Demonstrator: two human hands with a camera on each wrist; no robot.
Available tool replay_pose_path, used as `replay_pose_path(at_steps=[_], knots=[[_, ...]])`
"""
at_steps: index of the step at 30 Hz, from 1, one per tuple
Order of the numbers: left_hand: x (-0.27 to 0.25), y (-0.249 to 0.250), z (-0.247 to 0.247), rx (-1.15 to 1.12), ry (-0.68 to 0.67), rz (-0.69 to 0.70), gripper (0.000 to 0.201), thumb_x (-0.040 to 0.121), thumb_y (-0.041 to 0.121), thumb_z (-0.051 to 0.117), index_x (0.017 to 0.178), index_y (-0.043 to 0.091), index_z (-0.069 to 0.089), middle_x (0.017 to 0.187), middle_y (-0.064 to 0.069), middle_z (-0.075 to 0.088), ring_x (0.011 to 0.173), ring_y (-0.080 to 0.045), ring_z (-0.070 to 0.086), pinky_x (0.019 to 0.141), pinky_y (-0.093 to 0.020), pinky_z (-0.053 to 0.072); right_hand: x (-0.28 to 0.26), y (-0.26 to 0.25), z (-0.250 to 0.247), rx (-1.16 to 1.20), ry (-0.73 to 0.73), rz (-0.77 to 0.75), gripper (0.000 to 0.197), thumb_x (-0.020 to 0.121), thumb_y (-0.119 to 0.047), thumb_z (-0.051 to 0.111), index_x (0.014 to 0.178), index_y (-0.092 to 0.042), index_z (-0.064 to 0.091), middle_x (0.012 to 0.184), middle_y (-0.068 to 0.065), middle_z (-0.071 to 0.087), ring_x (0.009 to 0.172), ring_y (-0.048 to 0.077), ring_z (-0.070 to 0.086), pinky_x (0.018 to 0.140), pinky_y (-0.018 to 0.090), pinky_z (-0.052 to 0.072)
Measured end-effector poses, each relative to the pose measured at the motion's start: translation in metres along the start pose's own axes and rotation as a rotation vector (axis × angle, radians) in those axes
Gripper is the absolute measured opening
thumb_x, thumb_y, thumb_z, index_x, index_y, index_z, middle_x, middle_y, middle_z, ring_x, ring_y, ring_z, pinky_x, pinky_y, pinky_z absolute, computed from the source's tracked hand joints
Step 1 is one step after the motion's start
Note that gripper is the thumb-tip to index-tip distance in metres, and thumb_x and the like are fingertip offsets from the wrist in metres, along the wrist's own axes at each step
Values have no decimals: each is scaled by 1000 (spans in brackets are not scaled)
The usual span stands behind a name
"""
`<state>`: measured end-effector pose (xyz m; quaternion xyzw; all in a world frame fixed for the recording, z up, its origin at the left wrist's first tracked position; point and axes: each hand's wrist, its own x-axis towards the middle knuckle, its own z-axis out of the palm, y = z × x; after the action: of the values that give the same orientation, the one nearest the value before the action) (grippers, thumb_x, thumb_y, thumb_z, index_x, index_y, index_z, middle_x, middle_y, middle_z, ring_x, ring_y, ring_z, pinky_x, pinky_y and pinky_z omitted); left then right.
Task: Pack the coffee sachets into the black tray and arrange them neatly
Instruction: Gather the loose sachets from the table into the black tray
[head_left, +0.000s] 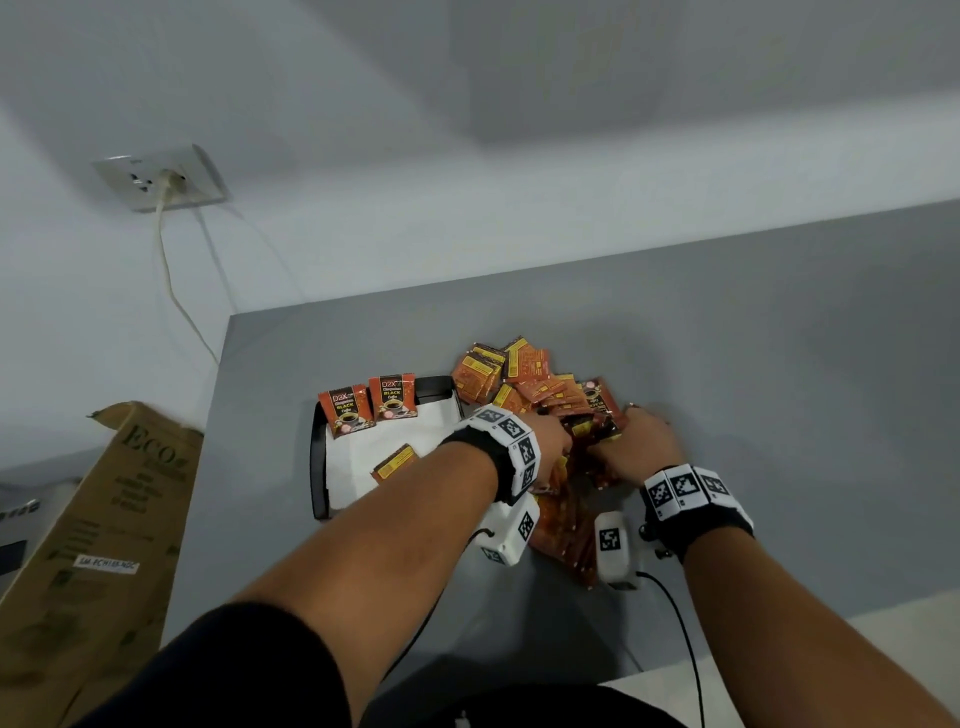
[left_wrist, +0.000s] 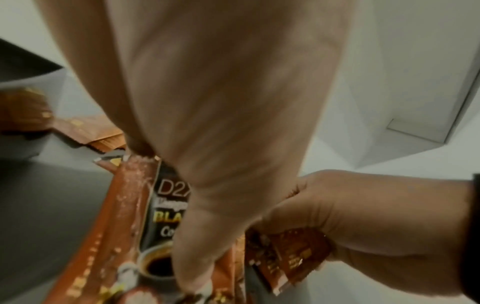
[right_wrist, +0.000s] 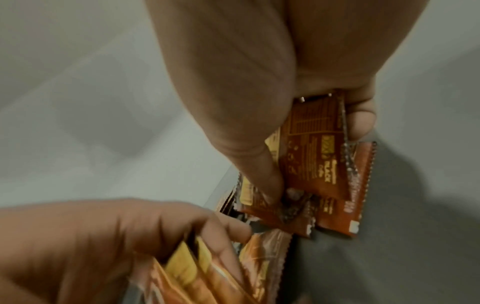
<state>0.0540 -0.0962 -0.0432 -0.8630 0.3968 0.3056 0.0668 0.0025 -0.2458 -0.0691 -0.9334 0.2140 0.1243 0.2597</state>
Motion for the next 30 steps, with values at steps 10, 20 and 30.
replay_pose_path(at_steps=[10,20,30], knots=[[4,0,10,68,19,5,54,90,23,67,141,17,50,145,-12,41,126,-35,43,100,-41,41,-2,20,-16,158,13,46,20,80,-30,78,94,-17,74,85,2,66,81,21,59,74,26,40],[-4,0,6,16,33,-28,46,93,24,62,137,19,50,133,-11,55,123,-32,45,92,-40,43,-13,20,-18,383,-7,79,16,74,-26,61,77,-13,70,83,5,73,82,30,66,80,41,52],[-91,-66,-30,-540,539,-119,39,88,28,72,123,19,56,111,0,67,98,-18,63,84,-32,48,-18,-28,-34,742,69,-78,32,65,-23,72,97,-23,71,88,3,77,85,28,74,79,57,59]])
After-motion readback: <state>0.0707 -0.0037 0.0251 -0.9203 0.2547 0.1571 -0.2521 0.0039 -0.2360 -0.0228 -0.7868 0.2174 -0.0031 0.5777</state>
